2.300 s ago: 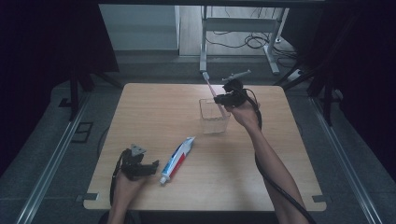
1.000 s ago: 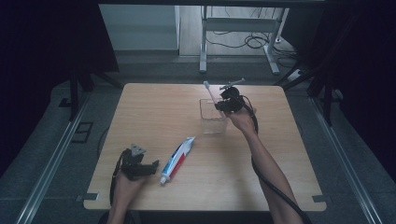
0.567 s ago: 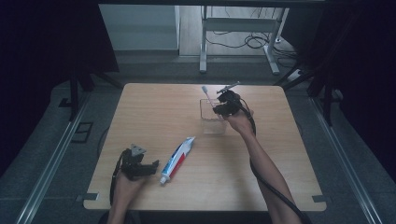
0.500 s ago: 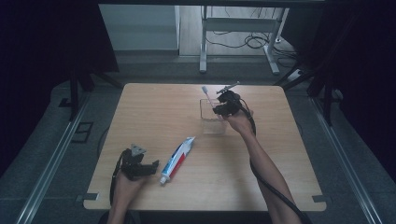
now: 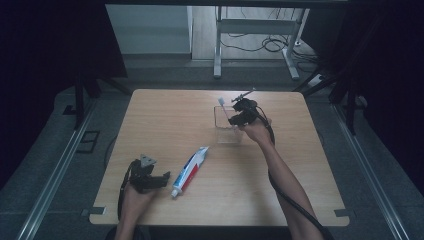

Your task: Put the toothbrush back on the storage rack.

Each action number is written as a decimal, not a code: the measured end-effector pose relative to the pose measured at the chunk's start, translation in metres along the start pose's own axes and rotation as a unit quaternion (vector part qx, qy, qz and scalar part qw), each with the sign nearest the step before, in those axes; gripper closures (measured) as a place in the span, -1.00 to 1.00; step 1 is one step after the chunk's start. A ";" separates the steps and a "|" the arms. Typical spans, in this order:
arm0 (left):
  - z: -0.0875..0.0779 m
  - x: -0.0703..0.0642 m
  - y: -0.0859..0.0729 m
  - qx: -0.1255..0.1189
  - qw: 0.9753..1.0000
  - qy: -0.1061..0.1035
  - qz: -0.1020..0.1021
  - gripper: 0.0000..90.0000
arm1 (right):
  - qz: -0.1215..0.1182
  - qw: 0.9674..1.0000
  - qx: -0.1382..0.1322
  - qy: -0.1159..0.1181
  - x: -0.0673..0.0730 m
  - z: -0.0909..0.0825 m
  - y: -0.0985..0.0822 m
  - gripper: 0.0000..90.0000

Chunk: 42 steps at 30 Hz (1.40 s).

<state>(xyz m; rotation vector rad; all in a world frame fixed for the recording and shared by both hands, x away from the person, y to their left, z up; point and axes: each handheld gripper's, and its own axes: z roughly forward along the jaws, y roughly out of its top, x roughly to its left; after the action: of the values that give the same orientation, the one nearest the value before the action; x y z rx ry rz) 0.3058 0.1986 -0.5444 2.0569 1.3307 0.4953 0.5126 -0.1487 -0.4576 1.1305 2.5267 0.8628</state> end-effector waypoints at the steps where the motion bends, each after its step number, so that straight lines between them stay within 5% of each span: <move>1: 0.000 0.000 0.000 0.000 1.000 0.000 0.000 -0.68 | -0.002 1.000 -0.001 0.001 0.001 -0.001 0.000 0.65; 25: 0.000 0.000 0.000 0.000 1.000 0.000 0.000 -0.68 | -0.011 0.999 -0.038 -0.001 0.002 -0.041 -0.006 0.15; 42: 0.000 0.000 0.000 0.000 1.000 0.000 0.000 -0.68 | -0.005 0.998 -0.056 0.027 0.005 -0.058 -0.026 -0.24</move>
<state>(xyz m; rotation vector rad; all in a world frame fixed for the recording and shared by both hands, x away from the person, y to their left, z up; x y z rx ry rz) 0.3057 0.1985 -0.5444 2.0557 1.3306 0.4950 0.4680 -0.1826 -0.4272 1.0726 2.4884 1.0312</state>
